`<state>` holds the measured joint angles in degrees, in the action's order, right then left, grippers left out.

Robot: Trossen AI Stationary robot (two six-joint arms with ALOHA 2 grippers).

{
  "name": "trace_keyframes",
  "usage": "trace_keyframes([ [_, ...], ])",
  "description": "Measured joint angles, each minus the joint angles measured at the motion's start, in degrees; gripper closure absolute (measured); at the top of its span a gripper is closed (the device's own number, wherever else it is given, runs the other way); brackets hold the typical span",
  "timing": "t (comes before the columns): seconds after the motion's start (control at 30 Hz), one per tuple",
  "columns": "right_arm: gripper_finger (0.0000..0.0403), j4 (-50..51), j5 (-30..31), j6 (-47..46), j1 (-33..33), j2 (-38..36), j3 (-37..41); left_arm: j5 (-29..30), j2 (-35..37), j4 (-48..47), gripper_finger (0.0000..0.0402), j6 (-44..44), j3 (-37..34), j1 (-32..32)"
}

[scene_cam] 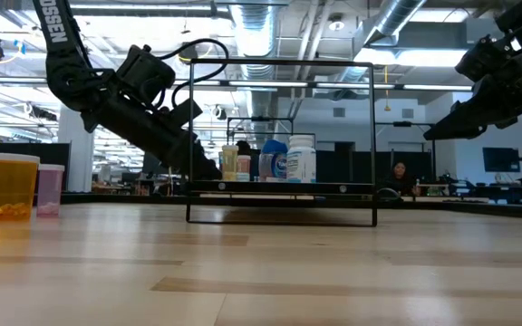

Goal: Pick and place medicine bottles onto shelf by color
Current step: Put the blue pill bottle on the shelf

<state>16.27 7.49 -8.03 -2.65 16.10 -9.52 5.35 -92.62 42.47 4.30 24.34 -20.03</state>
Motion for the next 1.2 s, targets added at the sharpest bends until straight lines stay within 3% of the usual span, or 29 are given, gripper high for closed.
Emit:
trace_keyframes([
  [0.53, 0.0147, 0.0, 0.0, 0.0, 0.0, 0.0, 0.0, -0.6, 0.0, -0.7, 0.03, 0.0, 0.0, 0.0],
  [0.8, 0.0147, 0.0, 0.0, 0.0, 0.0, 0.0, 0.0, -1.9, 1.5, -0.5, 0.0298, -1.2, 0.0, 0.1],
  [1.2, 0.0147, 0.0, 0.0, 0.0, 0.0, 0.0, 0.0, -4.9, 11.4, -3.5, 0.0297, 2.2, 0.0, 0.1],
])
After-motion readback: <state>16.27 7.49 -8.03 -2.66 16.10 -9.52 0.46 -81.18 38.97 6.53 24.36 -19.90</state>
